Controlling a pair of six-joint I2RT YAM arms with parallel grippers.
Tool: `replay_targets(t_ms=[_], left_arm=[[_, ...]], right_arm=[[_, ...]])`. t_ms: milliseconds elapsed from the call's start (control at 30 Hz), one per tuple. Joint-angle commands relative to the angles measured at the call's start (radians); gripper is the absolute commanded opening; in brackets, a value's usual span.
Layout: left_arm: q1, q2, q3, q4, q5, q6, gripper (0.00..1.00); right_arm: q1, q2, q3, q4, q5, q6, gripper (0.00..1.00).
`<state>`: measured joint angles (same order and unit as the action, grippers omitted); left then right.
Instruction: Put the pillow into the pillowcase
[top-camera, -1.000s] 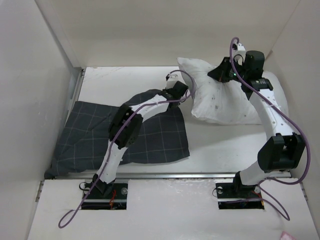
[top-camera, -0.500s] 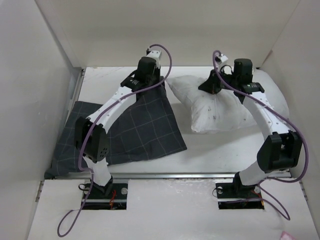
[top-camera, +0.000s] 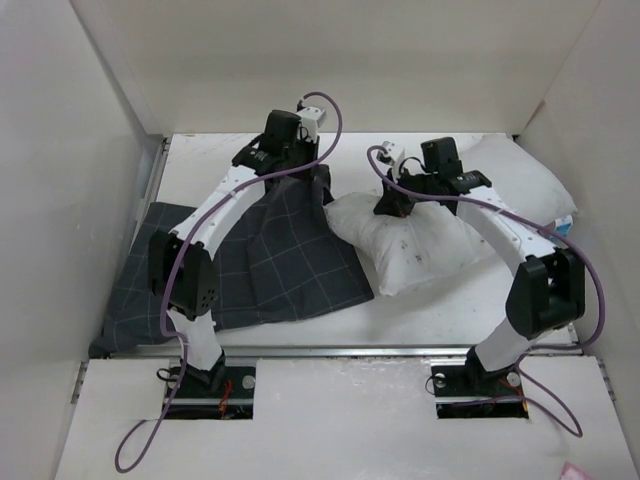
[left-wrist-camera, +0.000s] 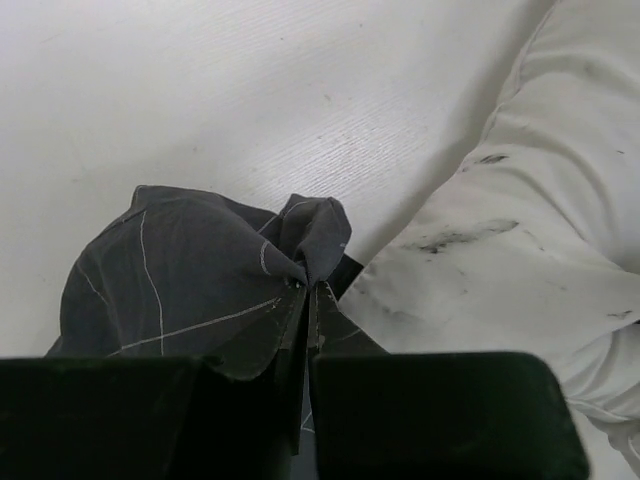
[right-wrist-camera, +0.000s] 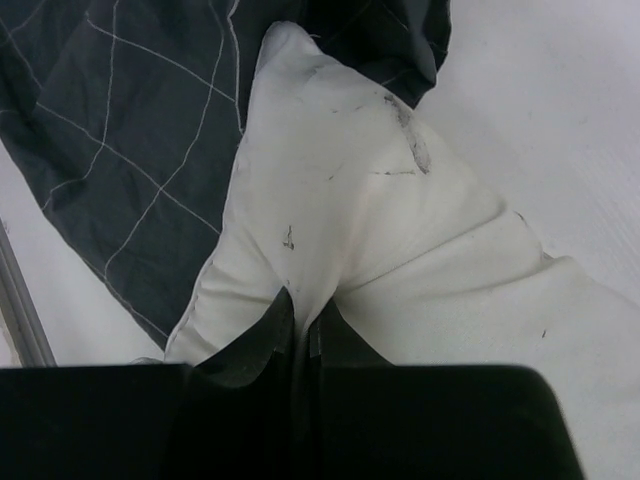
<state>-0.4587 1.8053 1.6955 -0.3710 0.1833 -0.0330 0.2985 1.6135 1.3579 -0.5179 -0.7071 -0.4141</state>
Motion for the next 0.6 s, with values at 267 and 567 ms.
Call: replay_targets(t_ms=[267,567], left_arm=[[-0.057,-0.149,-0.071,-0.023,0.039,-0.001,0.0],[-0.077,-0.254,-0.192,0.0,0.074,-0.027,0.0]], right_arm=[[0.079,0.143,0.223,0.406,0.135,0.277,0.0],[0.07,0.307,0.314,0.622,0.028,0.596,0.0]])
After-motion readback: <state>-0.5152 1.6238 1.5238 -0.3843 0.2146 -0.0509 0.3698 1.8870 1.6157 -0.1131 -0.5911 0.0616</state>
